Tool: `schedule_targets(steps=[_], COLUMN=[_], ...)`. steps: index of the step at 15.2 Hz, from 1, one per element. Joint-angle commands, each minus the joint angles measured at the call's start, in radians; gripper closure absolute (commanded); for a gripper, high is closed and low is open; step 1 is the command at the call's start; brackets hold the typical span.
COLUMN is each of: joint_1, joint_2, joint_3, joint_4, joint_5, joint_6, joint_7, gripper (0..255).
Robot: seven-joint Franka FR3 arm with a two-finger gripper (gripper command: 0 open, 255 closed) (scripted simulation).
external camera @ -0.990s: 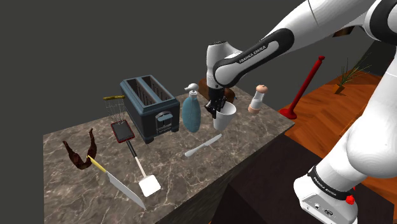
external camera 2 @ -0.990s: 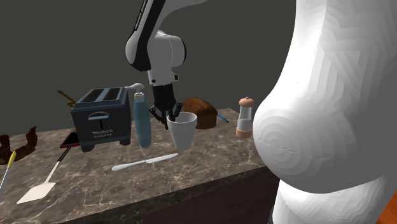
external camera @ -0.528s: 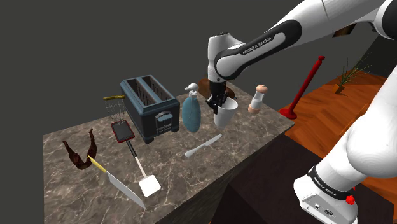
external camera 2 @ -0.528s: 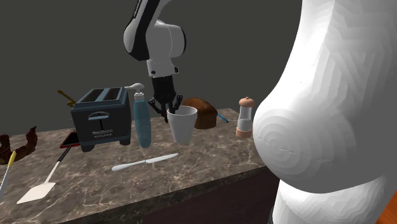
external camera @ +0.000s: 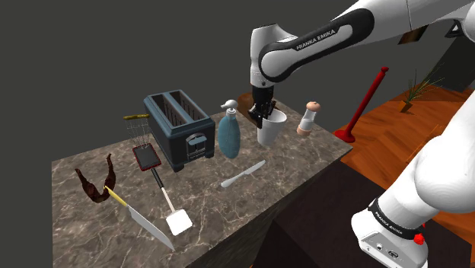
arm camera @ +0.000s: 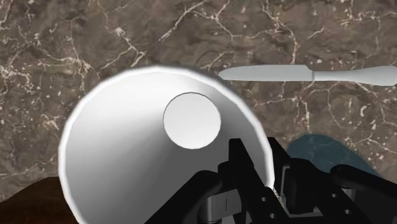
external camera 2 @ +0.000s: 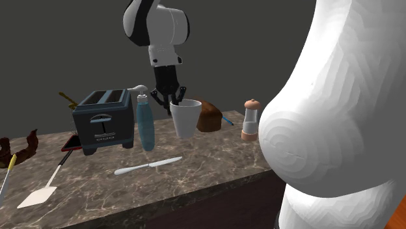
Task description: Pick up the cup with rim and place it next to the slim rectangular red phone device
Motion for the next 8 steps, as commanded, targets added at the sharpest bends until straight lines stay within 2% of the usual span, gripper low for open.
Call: schedule_targets(steps=[1, 8], joint_1=[-0.001, -0.001], joint_2=[-0.012, -0.051], joint_3=[0.000, 0.000], joint_4=[0.016, 0.067], joint_5=[0.002, 0.010], joint_6=[-0.028, -0.117], joint_7=[-0.003, -0.011], gripper=[255, 255])
